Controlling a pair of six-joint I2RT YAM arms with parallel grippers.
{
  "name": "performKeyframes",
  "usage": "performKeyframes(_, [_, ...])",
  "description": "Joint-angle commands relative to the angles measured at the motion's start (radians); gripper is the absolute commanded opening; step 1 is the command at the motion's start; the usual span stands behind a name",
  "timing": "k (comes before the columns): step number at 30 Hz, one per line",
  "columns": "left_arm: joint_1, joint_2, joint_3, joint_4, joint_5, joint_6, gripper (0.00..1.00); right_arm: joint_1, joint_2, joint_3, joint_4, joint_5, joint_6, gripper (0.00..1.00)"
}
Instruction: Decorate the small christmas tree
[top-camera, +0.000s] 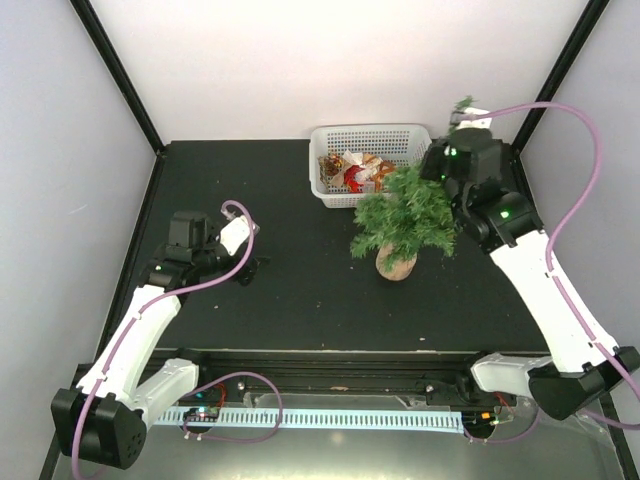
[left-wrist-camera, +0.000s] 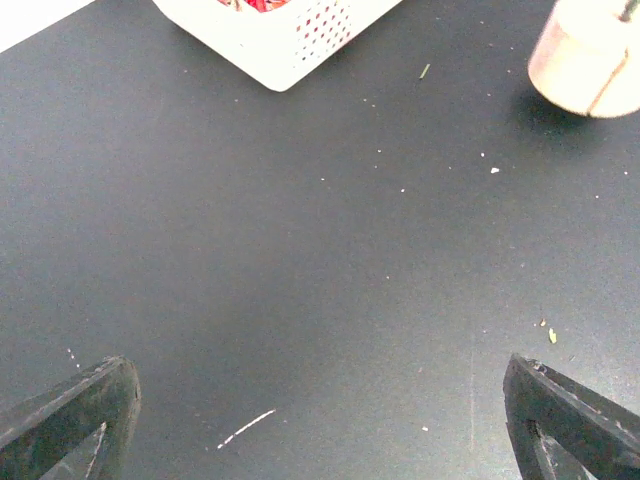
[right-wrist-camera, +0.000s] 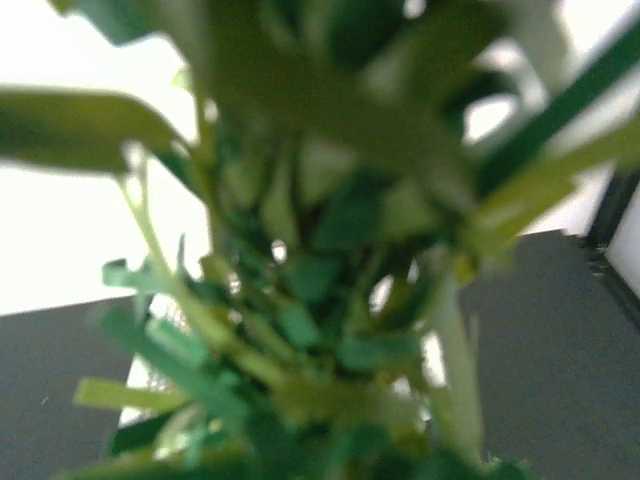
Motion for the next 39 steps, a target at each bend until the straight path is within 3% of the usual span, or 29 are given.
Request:
performKeyframes(1, [0.005, -0.011, 0.004, 0.028, -0.027, -0.019, 0.99, 0.106, -0.018, 0.003, 0.085, -0.011, 0.014, 0.01])
performKeyframes(12, [0.006, -0.015, -0.003, 0.040, -0.052, -0.024, 0.99, 0.355, 0.148, 0.083, 0.141, 0.113, -0.047, 0.01])
performKeyframes(18, [0.007, -0.019, -0.005, 0.047, -0.063, -0.026, 0.99, 0.395, 0.181, 0.077, 0.171, 0.129, -0.060, 0.04])
performKeyframes(20, [0.006, -0.018, -0.005, 0.048, -0.066, -0.026, 0.99, 0.401, 0.174, 0.073, 0.176, 0.125, -0.063, 0.17])
performKeyframes(23, [0.006, -0.019, -0.009, 0.050, -0.068, -0.026, 0.99, 0.406, 0.156, 0.064, 0.183, 0.130, -0.074, 0.55])
performKeyframes(25, [0.008, -0.018, -0.009, 0.053, -0.068, -0.026, 0.99, 0.407, 0.143, 0.062, 0.185, 0.140, -0.081, 0.68])
performKeyframes(33, [0.007, 0.003, -0.009, 0.055, -0.081, -0.026, 0.99, 0.406, 0.025, 0.020, 0.239, 0.084, -0.128, 0.82])
performKeyframes(39, [0.011, -0.001, -0.020, 0.066, -0.092, -0.024, 0.99, 0.406, -0.081, -0.016, 0.333, 0.031, -0.157, 0.86])
